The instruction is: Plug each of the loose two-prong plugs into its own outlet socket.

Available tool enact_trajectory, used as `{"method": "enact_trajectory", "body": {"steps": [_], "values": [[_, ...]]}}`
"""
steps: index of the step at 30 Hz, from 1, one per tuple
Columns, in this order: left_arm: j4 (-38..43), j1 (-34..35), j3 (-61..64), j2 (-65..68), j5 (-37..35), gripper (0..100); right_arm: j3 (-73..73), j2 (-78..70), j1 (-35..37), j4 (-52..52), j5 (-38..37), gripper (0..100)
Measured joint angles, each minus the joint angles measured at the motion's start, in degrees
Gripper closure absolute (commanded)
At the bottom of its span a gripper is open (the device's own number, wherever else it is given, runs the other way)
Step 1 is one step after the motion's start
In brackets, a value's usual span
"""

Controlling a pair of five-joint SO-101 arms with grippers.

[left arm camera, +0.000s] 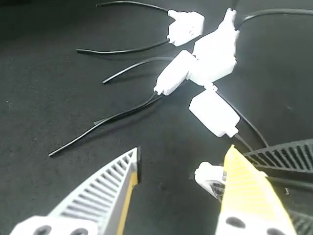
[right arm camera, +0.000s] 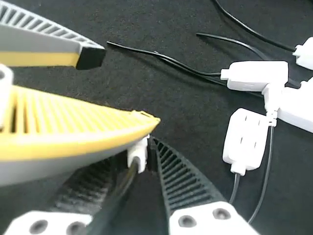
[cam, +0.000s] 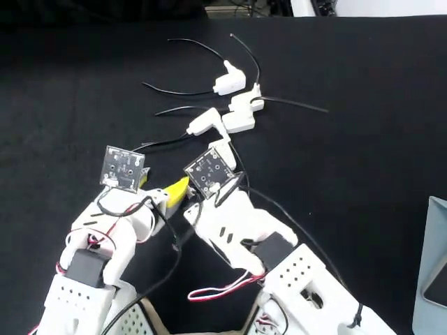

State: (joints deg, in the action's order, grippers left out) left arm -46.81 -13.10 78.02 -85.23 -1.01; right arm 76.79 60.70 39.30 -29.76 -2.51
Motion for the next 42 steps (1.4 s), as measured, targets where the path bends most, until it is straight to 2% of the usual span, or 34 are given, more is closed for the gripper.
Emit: {"method": "enact_trajectory", "body": {"steps": [4,9,14,18,25,34,42], "values": [[-0.1,2.8,0.0,0.0,0.0,72,-0.1,0.0,-6.9,0.0,0.0,98.7],[-0.1,9.0,-1.4,0.0,-1.9,72,-0.1,0.0,-19.3,0.0,0.0,98.7],[-0.1,8.7,-2.1,1.1,-2.3,72,-4.5,0.0,-29.8,0.0,0.1,98.7],[-0.1,4.4,-5.5,8.0,-2.3,72,-5.5,0.0,-35.3,0.2,0.1,98.7],[-0.1,-1.1,-21.4,33.1,-6.9,72,-5.8,0.0,-39.2,0.2,0.1,98.7],[-0.1,-7.0,-42.0,70.6,-19.8,72,-5.8,0.0,-41.7,0.2,0.1,98.7],[-0.1,-10.1,-57.1,91.6,-23.6,72,-5.8,0.0,-41.7,0.2,0.1,98.7]]}}
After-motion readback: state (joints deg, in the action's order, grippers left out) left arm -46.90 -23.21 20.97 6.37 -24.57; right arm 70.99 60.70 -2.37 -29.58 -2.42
